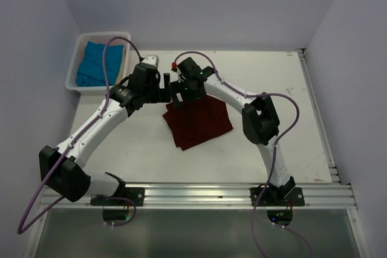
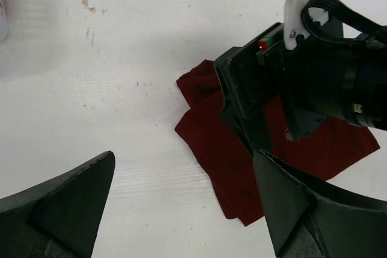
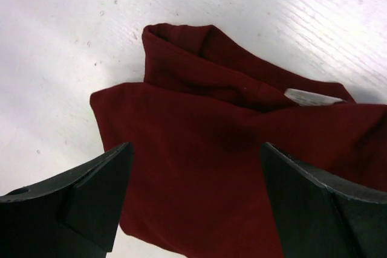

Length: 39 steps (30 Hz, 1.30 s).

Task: Fold and stack the t-shirts
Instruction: Move the tshirt to the center of the board

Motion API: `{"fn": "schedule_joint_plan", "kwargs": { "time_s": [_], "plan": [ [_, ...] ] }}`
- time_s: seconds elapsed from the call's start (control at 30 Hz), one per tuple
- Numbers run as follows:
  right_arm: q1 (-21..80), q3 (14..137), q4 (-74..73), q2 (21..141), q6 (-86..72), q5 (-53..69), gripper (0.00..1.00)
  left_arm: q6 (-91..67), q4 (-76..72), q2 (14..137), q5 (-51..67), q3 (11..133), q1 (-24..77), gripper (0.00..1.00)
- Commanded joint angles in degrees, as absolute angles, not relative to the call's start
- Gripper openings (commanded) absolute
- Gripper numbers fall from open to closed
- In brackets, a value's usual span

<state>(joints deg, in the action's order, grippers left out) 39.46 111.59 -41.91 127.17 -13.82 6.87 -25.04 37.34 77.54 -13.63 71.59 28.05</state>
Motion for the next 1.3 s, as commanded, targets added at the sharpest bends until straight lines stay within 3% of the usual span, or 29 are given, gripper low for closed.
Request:
{"fn": "schedule_joint_plan", "kwargs": {
  "time_s": [0.0, 0.33, 0.43, 0.47, 0.57, 0.6, 0.67, 1.1, 1.27],
  "plan": [
    [39.1, 118.2, -47.5, 130.0, -13.3, 3.2, 0.88, -26.5, 33.4, 74.4, -12.7, 70.8, 27.3, 1.00],
    [39.7, 121.3, -48.9, 133.5, -15.8, -3.4, 0.77, -26.5, 32.7, 72.2, -12.2, 67.9, 26.1, 1.00],
    [40.0, 120.9, -48.9, 133.9, -16.1, -3.9, 0.61, -26.5, 32.3, 71.6, -12.0, 67.3, 26.0, 1.00],
    [40.0, 120.2, -48.9, 133.7, -16.2, -4.0, 0.49, -26.5, 32.3, 71.5, -12.1, 67.2, 25.9, 1.00],
    [40.4, 118.0, -48.0, 131.9, -16.4, -4.5, 0.27, -26.7, 32.2, 71.0, -11.9, 66.6, 25.9, 1.00],
    [40.6, 117.2, -47.6, 131.2, -16.3, -4.8, 0.10, -26.7, 32.1, 70.8, -11.9, 66.4, 25.9, 1.00],
    [40.9, 114.3, -46.3, 128.4, -16.7, -6.1, 0.00, -26.8, 32.0, 70.7, -11.7, 66.2, 25.9, 1.00],
    [41.6, 98.9, -43.2, 110.0, -16.7, -10.0, 0.00, -27.5, 28.9, 71.7, -12.8, 63.7, 25.8, 1.00],
    [41.8, 96.3, -48.7, 101.6, -15.4, -13.1, 0.00, -27.5, 25.8, 76.0, -11.6, 63.8, 25.8, 1.00]
  ]
}}
